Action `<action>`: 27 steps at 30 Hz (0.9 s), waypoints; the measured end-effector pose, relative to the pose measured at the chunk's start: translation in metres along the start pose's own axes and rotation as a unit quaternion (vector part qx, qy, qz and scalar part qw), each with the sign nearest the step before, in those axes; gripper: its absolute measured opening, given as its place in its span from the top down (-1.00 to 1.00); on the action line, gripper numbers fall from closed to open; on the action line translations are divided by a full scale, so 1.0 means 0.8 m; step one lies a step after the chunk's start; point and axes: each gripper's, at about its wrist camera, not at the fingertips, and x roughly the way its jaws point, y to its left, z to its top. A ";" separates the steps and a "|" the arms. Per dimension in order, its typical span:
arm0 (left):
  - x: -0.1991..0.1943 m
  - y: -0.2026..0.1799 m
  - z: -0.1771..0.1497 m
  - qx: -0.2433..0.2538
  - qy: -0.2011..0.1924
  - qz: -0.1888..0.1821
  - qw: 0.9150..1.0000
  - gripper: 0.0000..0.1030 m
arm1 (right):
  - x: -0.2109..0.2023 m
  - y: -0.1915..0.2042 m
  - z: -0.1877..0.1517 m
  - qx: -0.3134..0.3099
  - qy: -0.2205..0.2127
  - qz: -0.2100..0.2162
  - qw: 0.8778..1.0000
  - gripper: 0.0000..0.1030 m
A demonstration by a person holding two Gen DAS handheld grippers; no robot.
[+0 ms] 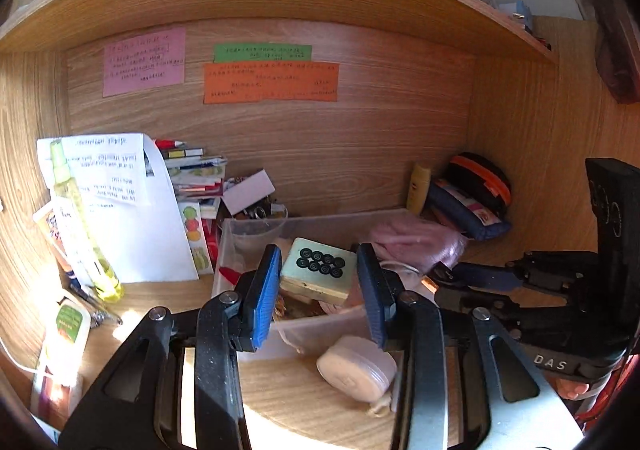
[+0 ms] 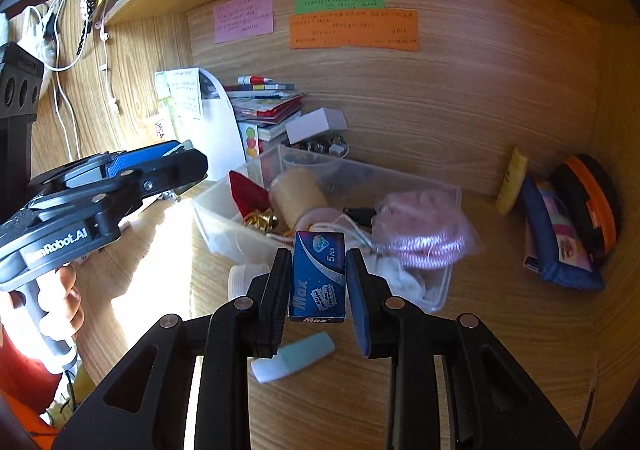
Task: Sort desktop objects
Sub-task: 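Carry the dotted block and Max box over the clear box with both tools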
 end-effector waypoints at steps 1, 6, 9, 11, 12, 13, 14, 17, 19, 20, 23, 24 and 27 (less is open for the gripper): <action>0.005 0.003 0.003 0.000 0.001 0.001 1.000 0.25 | 0.001 0.000 0.001 0.000 -0.001 -0.002 1.000 0.52; 0.031 0.018 0.012 -0.008 0.017 -0.004 1.000 0.25 | 0.014 -0.008 0.017 0.000 -0.002 -0.003 1.000 0.52; 0.050 0.023 0.015 -0.012 0.029 -0.014 0.999 0.25 | 0.023 -0.014 0.026 0.004 -0.003 -0.001 1.000 0.52; 0.065 0.025 0.016 -0.015 0.043 -0.022 0.999 0.25 | 0.031 -0.017 0.033 0.004 0.002 0.000 1.000 0.52; 0.072 0.024 0.016 -0.015 0.048 -0.022 0.998 0.25 | 0.033 -0.018 0.035 0.001 0.003 -0.002 1.000 0.52; 0.079 0.023 0.017 -0.012 0.052 -0.020 0.998 0.25 | 0.036 -0.020 0.038 -0.002 0.004 -0.003 1.000 0.52; 0.085 0.023 0.016 -0.009 0.056 -0.019 0.998 0.25 | 0.039 -0.021 0.041 -0.005 0.005 -0.001 1.000 0.52; 0.099 0.024 0.011 -0.010 0.065 -0.019 0.998 0.25 | 0.051 -0.027 0.049 -0.005 0.009 -0.004 1.000 0.52; 0.108 0.027 0.006 -0.012 0.071 -0.021 0.997 0.25 | 0.062 -0.034 0.052 -0.003 0.022 0.010 1.000 0.51; 0.112 0.028 0.002 -0.013 0.076 -0.023 0.997 0.25 | 0.066 -0.036 0.052 0.003 0.025 0.016 1.000 0.51; 0.124 0.029 -0.006 -0.013 0.095 -0.025 0.995 0.25 | 0.084 -0.044 0.054 0.033 0.031 0.049 0.998 0.52; 0.128 0.030 -0.008 -0.014 0.101 -0.027 0.994 0.25 | 0.087 -0.044 0.053 0.037 0.029 0.047 0.998 0.52; 0.134 0.033 -0.013 -0.020 0.111 -0.026 0.993 0.25 | 0.097 -0.043 0.049 0.034 0.030 0.034 0.998 0.52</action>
